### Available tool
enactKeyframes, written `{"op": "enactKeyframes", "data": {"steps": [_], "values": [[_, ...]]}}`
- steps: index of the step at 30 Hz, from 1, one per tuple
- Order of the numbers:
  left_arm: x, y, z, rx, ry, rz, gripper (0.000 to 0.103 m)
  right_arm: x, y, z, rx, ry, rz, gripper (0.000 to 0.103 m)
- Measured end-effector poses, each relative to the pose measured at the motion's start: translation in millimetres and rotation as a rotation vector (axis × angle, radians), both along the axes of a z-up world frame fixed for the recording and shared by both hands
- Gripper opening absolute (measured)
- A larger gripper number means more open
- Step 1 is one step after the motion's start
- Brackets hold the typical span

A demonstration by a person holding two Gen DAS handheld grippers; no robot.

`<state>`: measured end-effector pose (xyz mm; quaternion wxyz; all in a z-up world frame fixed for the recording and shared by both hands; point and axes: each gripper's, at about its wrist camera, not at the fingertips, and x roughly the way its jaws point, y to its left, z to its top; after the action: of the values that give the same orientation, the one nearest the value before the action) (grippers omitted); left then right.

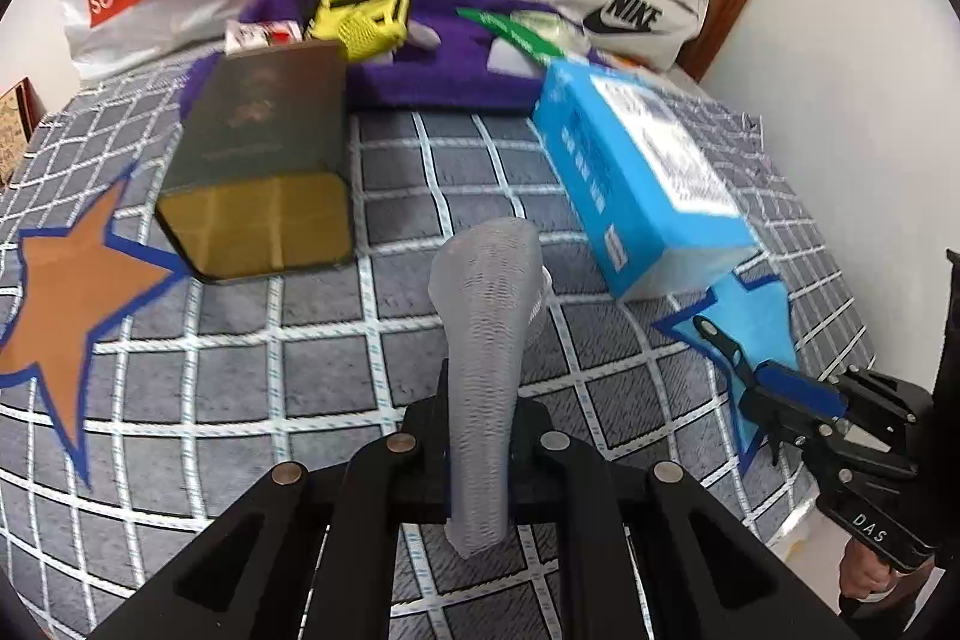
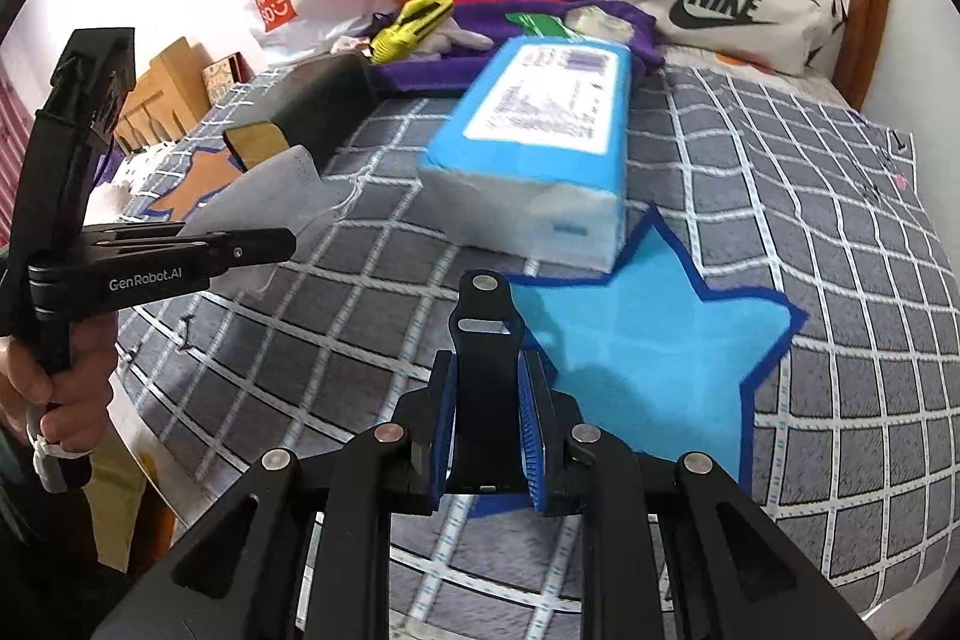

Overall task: Organize soft objects
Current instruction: 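Carry the white mesh bag and black strap over the purple towel with both tools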

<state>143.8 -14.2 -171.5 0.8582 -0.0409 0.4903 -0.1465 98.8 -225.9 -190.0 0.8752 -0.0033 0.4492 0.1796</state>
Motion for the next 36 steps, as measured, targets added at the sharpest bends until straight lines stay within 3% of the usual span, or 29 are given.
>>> {"op": "enactKeyframes", "data": {"steps": [15, 36], "values": [[12.3, 22.1, 57.3, -0.034, -0.100, 0.039, 0.010, 17.8, 15.5, 43.3, 0.021, -0.051, 0.029, 0.020], [55.3, 32.2, 99.8, 0.001, -0.171, 0.088, 0.010, 71.0, 14.3, 97.6, 0.002, -0.161, 0.022, 0.020]]}}
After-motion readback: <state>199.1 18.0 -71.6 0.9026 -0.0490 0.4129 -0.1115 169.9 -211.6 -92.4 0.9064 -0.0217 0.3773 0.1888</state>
